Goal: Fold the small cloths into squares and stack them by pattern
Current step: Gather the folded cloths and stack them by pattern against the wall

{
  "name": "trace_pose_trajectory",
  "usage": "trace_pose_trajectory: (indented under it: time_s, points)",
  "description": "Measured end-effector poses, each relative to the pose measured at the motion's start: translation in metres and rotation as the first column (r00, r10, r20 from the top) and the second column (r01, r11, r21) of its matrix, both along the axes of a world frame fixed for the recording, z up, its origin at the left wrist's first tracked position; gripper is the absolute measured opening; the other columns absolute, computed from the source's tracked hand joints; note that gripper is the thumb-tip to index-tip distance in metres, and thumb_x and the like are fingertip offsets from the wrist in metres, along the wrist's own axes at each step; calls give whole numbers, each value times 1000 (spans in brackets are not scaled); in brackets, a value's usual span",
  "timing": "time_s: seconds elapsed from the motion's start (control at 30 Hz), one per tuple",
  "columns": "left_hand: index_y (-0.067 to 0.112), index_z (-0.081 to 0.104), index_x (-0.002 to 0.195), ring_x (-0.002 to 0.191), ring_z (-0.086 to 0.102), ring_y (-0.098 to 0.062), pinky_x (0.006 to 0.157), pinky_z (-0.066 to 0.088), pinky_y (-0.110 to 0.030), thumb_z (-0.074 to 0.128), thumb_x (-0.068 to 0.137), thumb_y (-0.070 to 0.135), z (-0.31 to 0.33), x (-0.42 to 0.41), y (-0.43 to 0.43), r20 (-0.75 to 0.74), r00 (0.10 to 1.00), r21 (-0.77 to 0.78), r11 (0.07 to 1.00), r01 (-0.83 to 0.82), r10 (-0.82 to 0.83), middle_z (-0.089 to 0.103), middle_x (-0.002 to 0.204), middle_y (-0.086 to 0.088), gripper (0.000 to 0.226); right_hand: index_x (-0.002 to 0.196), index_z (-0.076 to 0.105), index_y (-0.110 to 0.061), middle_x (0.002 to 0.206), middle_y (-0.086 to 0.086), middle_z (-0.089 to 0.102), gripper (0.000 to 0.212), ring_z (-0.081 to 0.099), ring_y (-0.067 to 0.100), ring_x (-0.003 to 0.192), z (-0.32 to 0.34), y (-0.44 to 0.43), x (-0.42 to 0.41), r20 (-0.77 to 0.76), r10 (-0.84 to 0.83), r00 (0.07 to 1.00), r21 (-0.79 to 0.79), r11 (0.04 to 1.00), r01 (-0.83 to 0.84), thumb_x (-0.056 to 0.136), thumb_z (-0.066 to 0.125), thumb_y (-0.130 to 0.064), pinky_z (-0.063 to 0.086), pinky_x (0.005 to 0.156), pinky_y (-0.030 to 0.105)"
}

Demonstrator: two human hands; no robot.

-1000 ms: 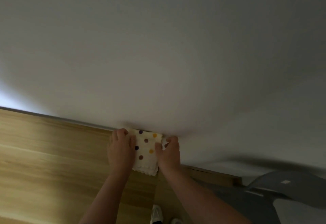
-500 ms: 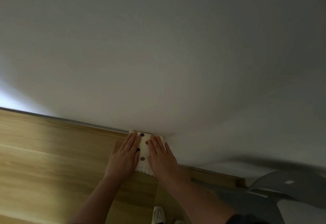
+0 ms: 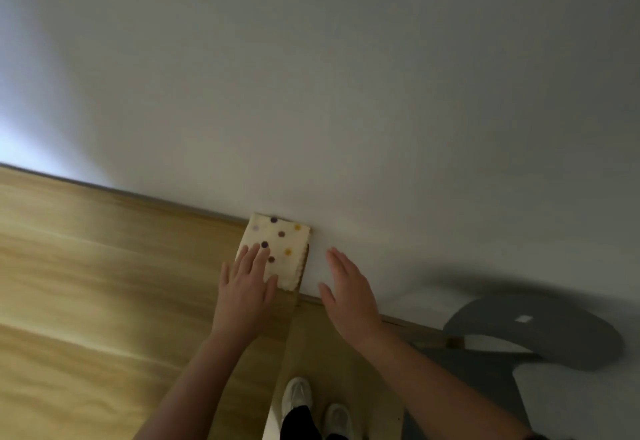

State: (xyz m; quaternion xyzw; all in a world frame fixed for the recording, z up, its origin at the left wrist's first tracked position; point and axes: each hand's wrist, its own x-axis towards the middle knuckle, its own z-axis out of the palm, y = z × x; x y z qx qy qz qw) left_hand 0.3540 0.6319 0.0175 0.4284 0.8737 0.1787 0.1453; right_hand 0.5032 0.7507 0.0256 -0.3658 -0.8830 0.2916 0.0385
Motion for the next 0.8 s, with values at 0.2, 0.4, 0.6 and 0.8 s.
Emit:
trace_pose_trajectory:
  time_s: [0.2, 0.4, 0.6, 0.8]
  points:
    - [13, 48, 135, 131, 42, -23, 108, 32, -41, 52, 96, 20, 30, 72, -28, 64, 996, 147, 987, -67, 58, 47, 140, -3, 40, 149, 31, -18, 154, -2, 30, 54, 26, 11, 141, 22, -19, 57, -125, -24, 992, -4, 1000, 23, 99, 49, -26, 20, 116, 24]
    - [14, 53, 129, 122, 48, -18, 101, 38, -35, 55, 93, 16, 46, 128, -59, 176, 981, 246, 961, -128, 86, 54, 129, 0, 36, 144, 40, -16, 148, 1, 39, 50, 32, 14, 138, 35, -45, 101, -191, -36, 981, 30, 999, 42, 96, 54, -22, 25, 114, 25]
    - [16, 51, 131, 124, 45, -14, 105, 39, -34, 51, 96, 18, 60, 149, -95, 264, 962, 279, 949, -150, 74, 51, 131, 2, 35, 141, 44, -15, 145, 0, 43, 47, 34, 10, 135, 50, -88, 119, -226, -80, 971, 19, 996, 86, 96, 54, -21, 21, 112, 19]
    - [16, 50, 132, 110, 53, -19, 91, 35, -20, 49, 97, 18, 75, 154, -138, 271, 963, 290, 953, -85, 4, 50, 131, 2, 36, 134, 50, -13, 135, -1, 49, 40, 41, 9, 128, 64, -146, 131, -319, -208, 925, -11, 976, 215, 95, 56, -18, 27, 110, 20]
